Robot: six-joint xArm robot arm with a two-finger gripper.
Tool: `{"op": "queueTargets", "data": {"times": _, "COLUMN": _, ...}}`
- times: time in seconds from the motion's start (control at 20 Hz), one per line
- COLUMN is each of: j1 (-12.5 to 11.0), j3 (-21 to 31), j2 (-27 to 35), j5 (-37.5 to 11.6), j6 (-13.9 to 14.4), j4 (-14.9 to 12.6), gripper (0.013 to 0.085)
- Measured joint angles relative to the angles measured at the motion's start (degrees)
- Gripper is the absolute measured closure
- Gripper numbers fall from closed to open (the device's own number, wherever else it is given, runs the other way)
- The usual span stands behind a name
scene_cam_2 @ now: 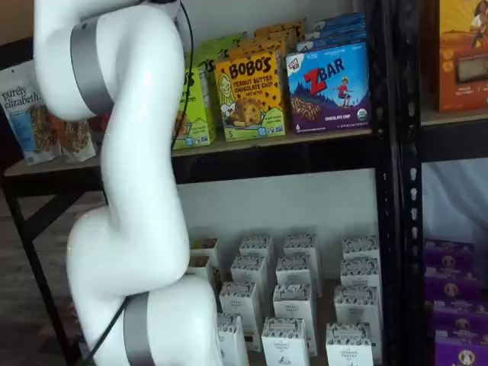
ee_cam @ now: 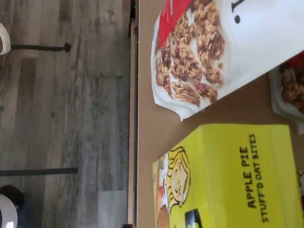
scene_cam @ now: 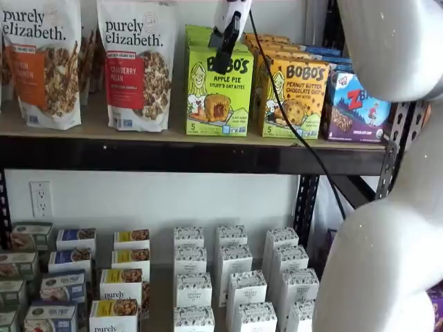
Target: Pick the green box on the top shelf, the fourth from the left
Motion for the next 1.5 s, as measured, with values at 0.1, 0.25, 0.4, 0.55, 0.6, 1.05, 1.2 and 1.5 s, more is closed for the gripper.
{"op": "queueTargets", "data": {"times": 0.1, "j1": 0.1, "j3": 0.6, "j2": -0.2, "j5": -0.6, "j6": 0.0, "j4": 0.1, "gripper": 0.013}}
{"op": "queueTargets", "data": {"times": 0.25, "j1": 0.2, "j3": 1.4, "j2": -0.4, "j5": -1.4, "j6": 0.0, "j4": 0.0, "gripper": 0.013}}
{"op": "queueTargets", "data": {"times": 0.4, "j1": 0.5, "j3": 1.6, "j2": -0.3, "j5": -1.6, "j6": 0.1, "j4": -0.5, "gripper": 0.013}}
{"op": "queueTargets", "data": {"times": 0.55, "j1": 0.6, "j3": 2.1, "j2": -0.4, "j5": -2.2, "j6": 0.2, "j4": -0.6, "gripper": 0.013}}
{"op": "queueTargets", "data": {"times": 0.6, "j1": 0.6, "j3": 2.2, "j2": -0.4, "j5": -2.4, "j6": 0.2, "j4": -0.5, "gripper": 0.013}}
{"op": "queueTargets", "data": {"times": 1.05, "j1": 0.6, "j3": 2.5, "j2": -0.1, "j5": -2.5, "j6": 0.0, "j4": -0.2, "gripper": 0.021}}
{"op": "queueTargets", "data": {"times": 1.2, "j1": 0.5, "j3": 2.4, "j2": 0.0, "j5": -2.2, "j6": -0.1, "j4": -0.1, "gripper": 0.029}}
{"op": "queueTargets", "data": {"times": 1.5, "j1": 0.1, "j3": 2.0, "j2": 0.2, "j5": -1.5, "j6": -0.4, "j4": 0.6, "gripper": 0.037}}
